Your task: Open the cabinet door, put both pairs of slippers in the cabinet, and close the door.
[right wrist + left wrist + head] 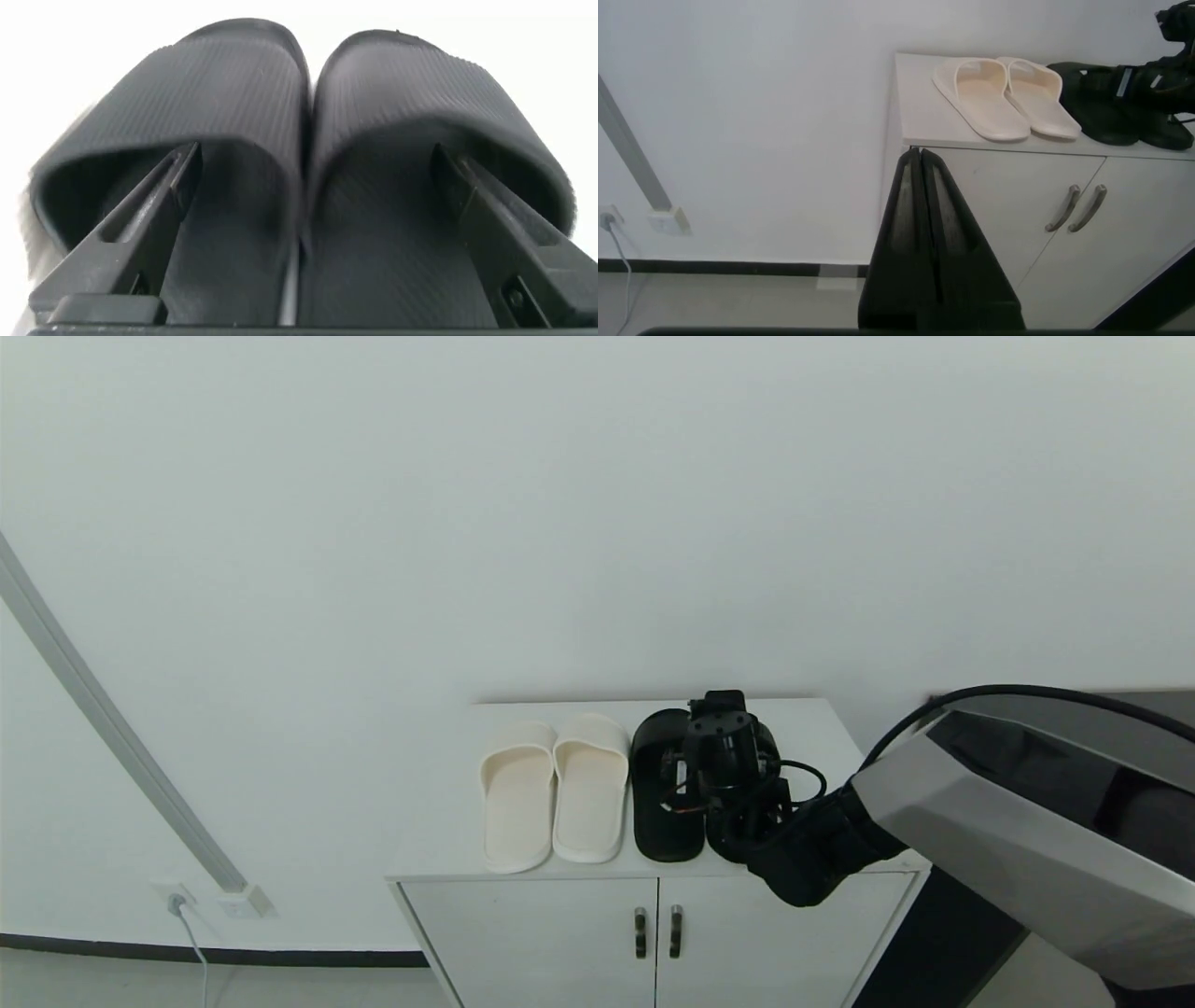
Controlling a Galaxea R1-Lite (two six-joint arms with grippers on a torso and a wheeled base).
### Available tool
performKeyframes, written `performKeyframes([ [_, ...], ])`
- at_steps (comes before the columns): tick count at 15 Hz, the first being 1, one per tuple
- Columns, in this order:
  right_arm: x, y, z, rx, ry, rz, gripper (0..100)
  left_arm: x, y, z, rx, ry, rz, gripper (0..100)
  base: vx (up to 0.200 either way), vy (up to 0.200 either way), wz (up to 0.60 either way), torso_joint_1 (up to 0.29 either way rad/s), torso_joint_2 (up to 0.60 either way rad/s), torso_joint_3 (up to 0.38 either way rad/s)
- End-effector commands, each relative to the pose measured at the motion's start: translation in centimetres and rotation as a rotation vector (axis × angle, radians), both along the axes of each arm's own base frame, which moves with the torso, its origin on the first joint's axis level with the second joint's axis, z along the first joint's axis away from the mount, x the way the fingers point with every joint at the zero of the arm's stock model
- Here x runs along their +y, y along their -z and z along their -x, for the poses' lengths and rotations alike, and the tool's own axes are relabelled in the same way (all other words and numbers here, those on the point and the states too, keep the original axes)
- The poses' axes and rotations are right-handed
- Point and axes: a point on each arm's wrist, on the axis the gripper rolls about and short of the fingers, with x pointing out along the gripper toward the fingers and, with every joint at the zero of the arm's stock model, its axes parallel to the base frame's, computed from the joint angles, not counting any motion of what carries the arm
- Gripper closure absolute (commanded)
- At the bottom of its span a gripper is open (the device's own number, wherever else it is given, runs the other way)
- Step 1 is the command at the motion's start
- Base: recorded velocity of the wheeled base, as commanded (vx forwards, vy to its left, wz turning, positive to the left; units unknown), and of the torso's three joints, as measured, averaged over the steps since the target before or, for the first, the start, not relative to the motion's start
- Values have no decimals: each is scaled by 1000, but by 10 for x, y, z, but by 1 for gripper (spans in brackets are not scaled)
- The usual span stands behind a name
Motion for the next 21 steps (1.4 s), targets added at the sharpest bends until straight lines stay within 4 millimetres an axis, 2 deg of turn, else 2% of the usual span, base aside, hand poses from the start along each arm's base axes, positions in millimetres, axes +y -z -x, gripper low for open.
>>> performKeyframes([
  [1, 0, 7, -12, -6, 13, 0, 0, 0, 0, 0, 0, -1, 0, 100, 0, 0, 0, 0, 0, 0],
  [6, 3, 12, -25, -25, 25, -9, 0, 0, 0, 0, 0, -2, 0, 100, 0, 0, 0, 0, 0, 0],
  [7, 3, 11, -26, -27, 27, -11, 100, 0, 0, 0, 0, -2, 0, 100, 0, 0, 0, 0, 0, 0],
  [11, 1, 7, -25, -33, 30, -15, 100, 0, 0, 0, 0, -2, 3, 100, 0, 0, 0, 0, 0, 0],
  [14, -3, -12, -17, -52, 34, -17, 100, 0, 0, 0, 0, -2, 5, 100, 0, 0, 0, 0, 0, 0],
  [17, -15, -48, 12, -66, -3, -14, 100, 0, 0, 0, 0, -2, 2, 100, 0, 0, 0, 0, 0, 0],
  [19, -26, -75, 44, -69, -138, -32, 100, 0, 0, 0, 0, -4, 3, 100, 0, 0, 0, 0, 0, 0],
  [21, -41, -88, 67, -58, -241, -16, 100, 0, 0, 0, 0, -4, 3, 100, 0, 0, 0, 0, 0, 0],
])
